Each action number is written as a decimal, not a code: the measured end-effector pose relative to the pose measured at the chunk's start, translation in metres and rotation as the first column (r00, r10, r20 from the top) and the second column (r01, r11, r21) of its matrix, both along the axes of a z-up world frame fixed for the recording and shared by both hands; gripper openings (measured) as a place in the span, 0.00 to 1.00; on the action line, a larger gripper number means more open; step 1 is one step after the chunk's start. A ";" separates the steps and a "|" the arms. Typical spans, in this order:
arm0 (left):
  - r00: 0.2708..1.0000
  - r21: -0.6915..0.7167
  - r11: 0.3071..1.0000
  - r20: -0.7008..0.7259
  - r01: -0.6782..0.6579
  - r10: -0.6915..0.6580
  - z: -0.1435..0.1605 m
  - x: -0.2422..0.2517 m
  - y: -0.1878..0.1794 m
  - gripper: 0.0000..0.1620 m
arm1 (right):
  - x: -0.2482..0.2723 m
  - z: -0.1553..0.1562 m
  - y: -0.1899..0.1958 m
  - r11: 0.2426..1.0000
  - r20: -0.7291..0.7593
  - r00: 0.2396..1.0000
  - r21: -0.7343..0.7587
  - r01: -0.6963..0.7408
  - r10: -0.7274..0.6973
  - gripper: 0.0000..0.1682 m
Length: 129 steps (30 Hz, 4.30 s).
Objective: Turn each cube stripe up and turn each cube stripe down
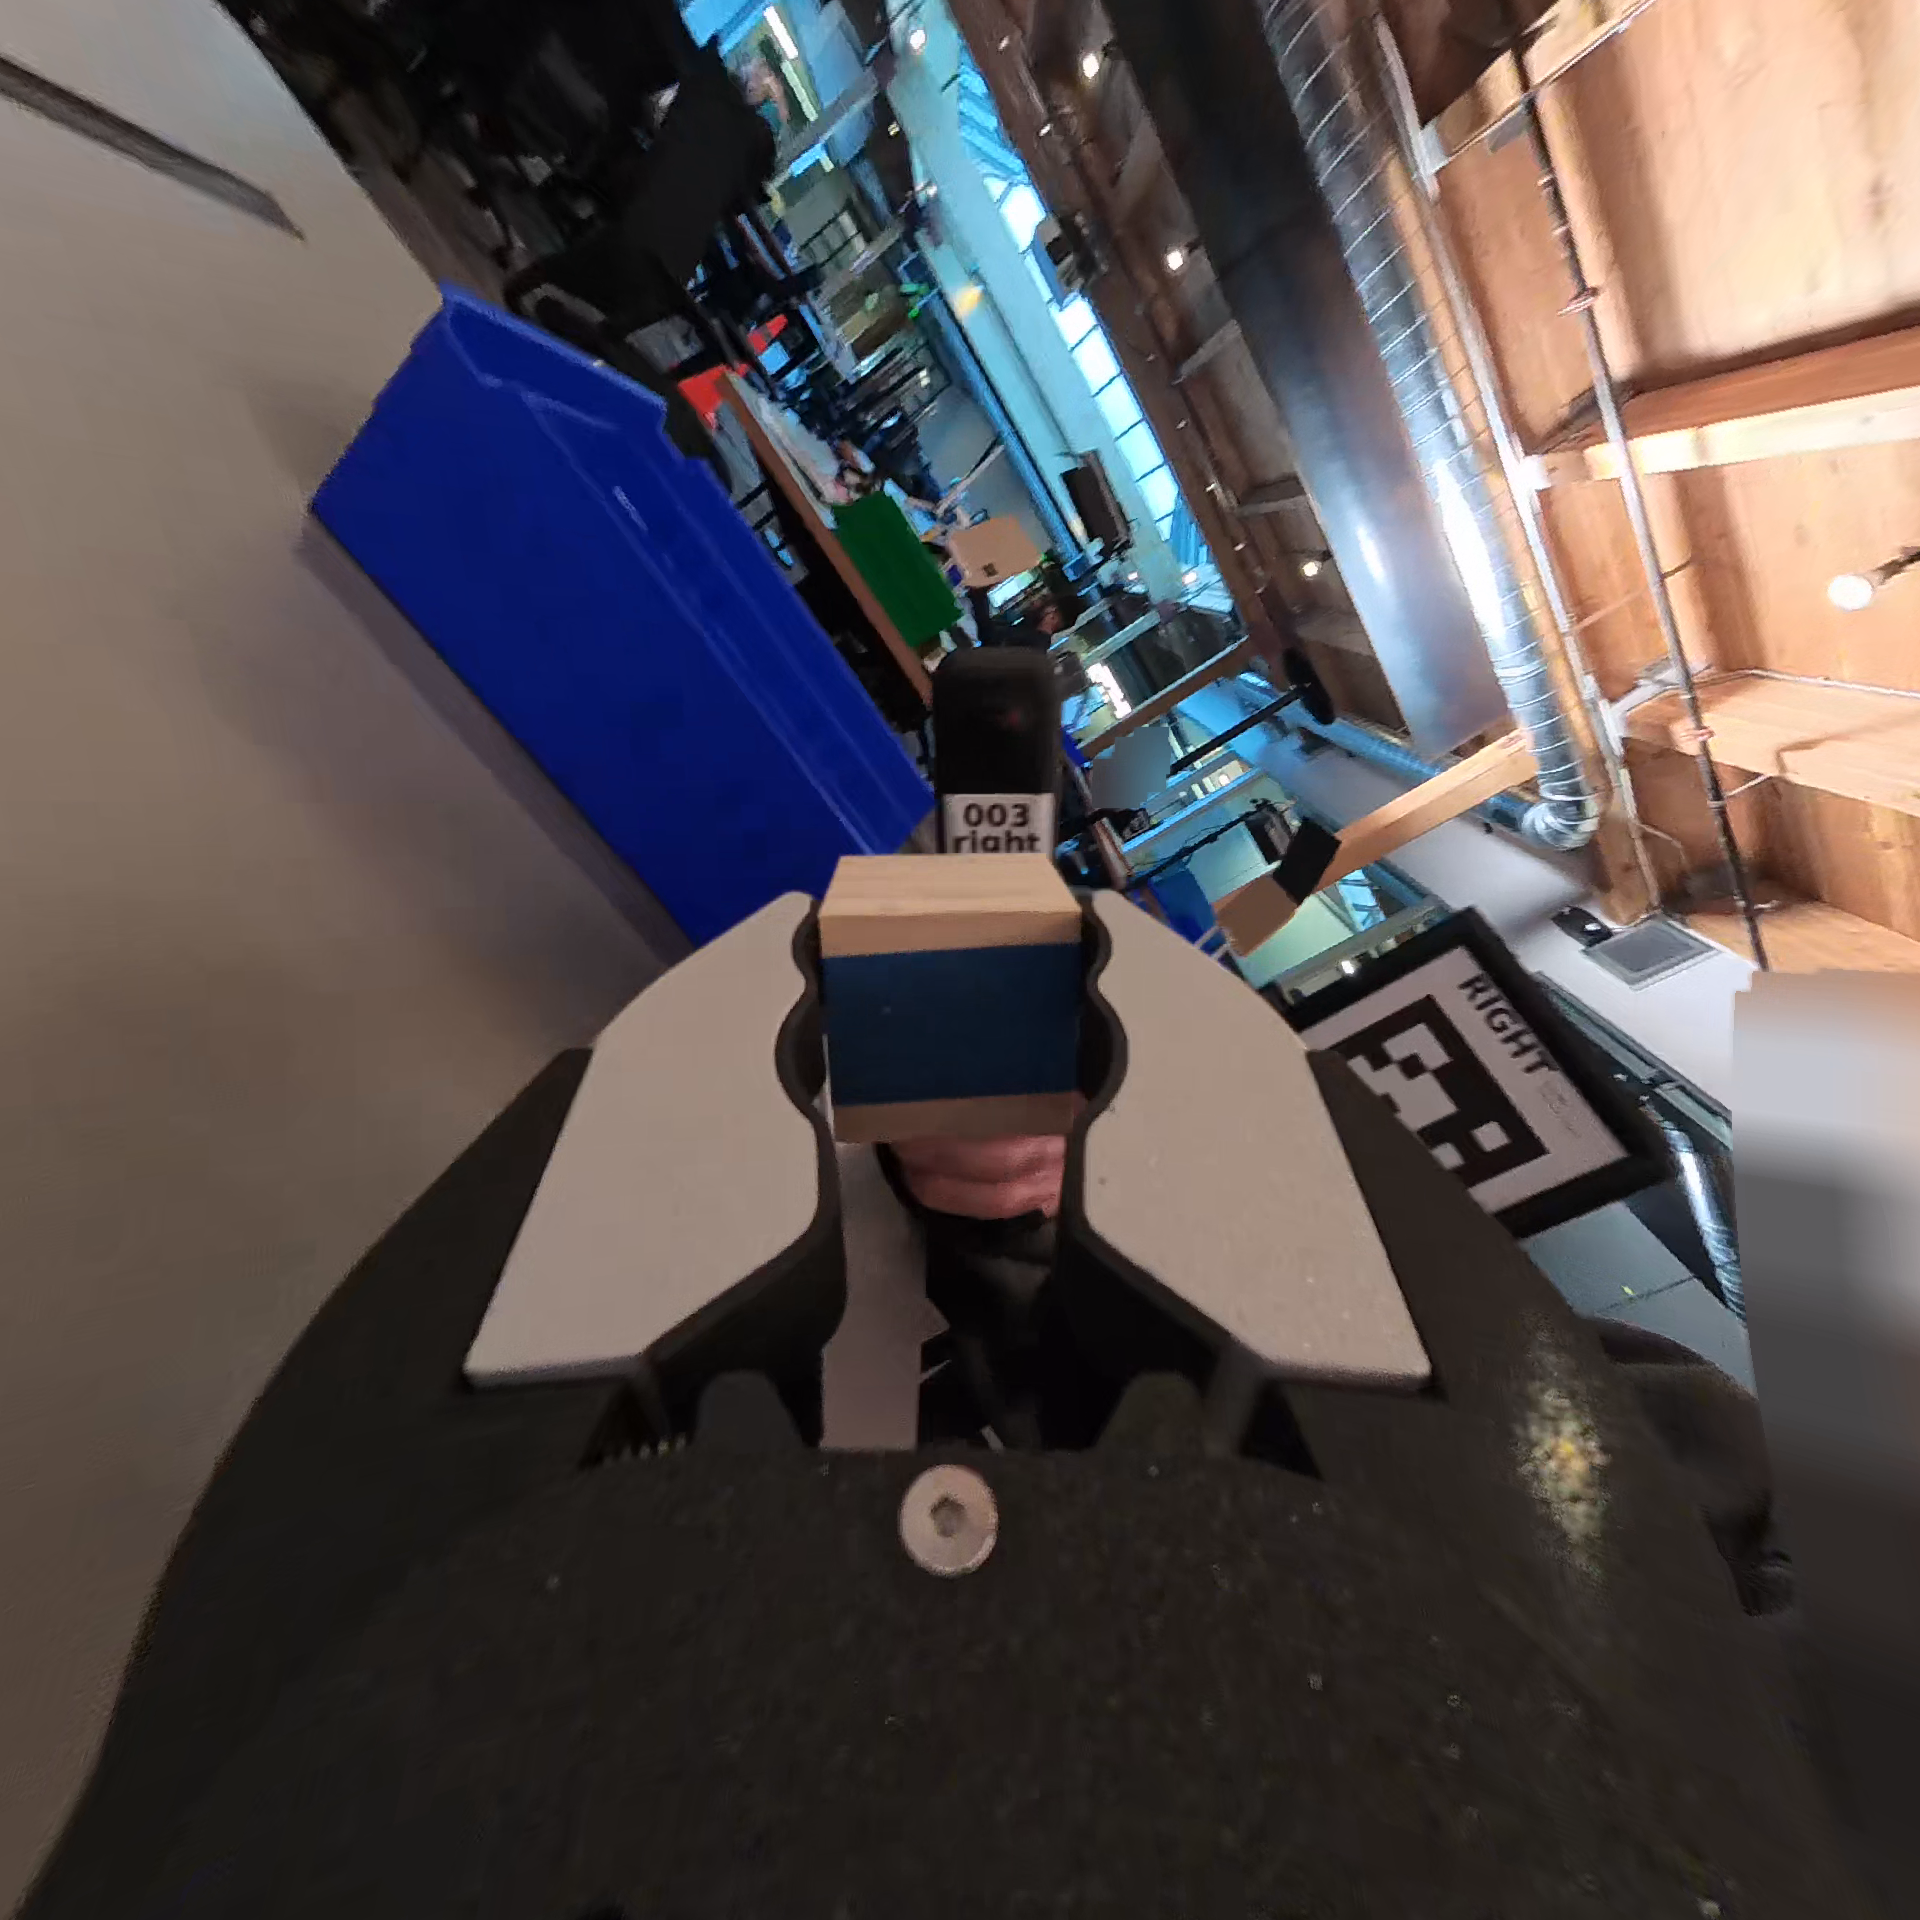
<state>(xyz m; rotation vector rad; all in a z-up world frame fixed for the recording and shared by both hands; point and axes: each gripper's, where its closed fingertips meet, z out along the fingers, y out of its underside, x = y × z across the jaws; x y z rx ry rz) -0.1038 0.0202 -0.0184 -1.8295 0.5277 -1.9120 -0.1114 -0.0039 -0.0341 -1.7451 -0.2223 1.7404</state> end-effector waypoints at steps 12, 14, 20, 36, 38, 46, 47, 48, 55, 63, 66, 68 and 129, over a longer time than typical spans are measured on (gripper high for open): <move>0.999 0.006 1.000 -0.033 -0.012 0.012 -0.013 0.022 -0.010 0.27 | 0.000 -0.011 0.005 1.000 -0.049 0.999 -0.023 0.016 -0.017 0.27; 0.999 0.015 1.000 -0.052 -0.002 0.003 -0.012 0.022 -0.012 0.27 | 0.001 -0.009 0.005 1.000 -0.039 0.999 -0.006 0.020 -0.020 0.27; 0.885 0.310 0.943 -0.396 -0.121 0.244 -0.044 -0.020 0.004 0.47 | 0.033 0.004 0.013 0.990 0.088 0.988 0.075 0.119 -0.125 0.27; 0.391 0.647 0.762 -0.692 -0.036 0.606 -0.123 -0.089 -0.009 0.43 | 0.283 -0.091 0.083 0.896 0.994 0.072 0.047 0.441 -0.088 0.27; 0.407 0.636 0.770 -0.694 -0.040 0.594 -0.123 -0.087 -0.011 0.43 | 0.286 -0.112 0.094 0.895 1.000 0.004 -0.015 0.446 0.014 0.27; 0.409 0.606 0.795 -0.721 -0.017 0.559 -0.130 -0.084 -0.014 0.43 | 0.272 -0.136 0.105 0.875 0.992 0.046 -0.125 0.467 0.117 0.28; 0.410 0.597 0.802 -0.728 -0.015 0.549 -0.132 -0.084 -0.014 0.43 | 0.272 -0.139 0.104 0.873 0.991 0.044 -0.134 0.470 0.128 0.28; 0.413 0.590 0.807 -0.732 -0.015 0.542 -0.133 -0.083 -0.015 0.43 | 0.273 -0.142 0.103 0.873 0.990 0.038 -0.136 0.469 0.134 0.28; 0.412 0.581 0.814 -0.741 -0.002 0.531 -0.134 -0.081 -0.017 0.43 | 0.277 -0.146 0.108 0.883 0.998 0.005 -0.063 0.466 0.069 0.41; 0.413 0.574 0.818 -0.741 -0.019 0.530 -0.131 -0.086 -0.015 0.43 | 0.223 -0.029 0.077 0.874 0.881 0.218 0.328 0.358 -0.420 0.40; 0.415 0.572 0.820 -0.741 -0.022 0.528 -0.130 -0.087 -0.014 0.43 | 0.120 -0.008 0.036 0.917 0.708 0.597 0.375 0.135 -0.377 0.36; 0.411 0.574 0.818 -0.741 -0.020 0.531 -0.130 -0.088 -0.015 0.43 | 0.070 -0.023 0.004 0.938 0.609 0.750 0.343 0.044 -0.258 0.38; 0.996 0.050 0.998 -0.082 -0.041 0.045 -0.006 -0.018 0.010 0.27 | -0.031 -0.005 0.016 0.999 -0.063 0.998 0.028 0.026 -0.024 0.35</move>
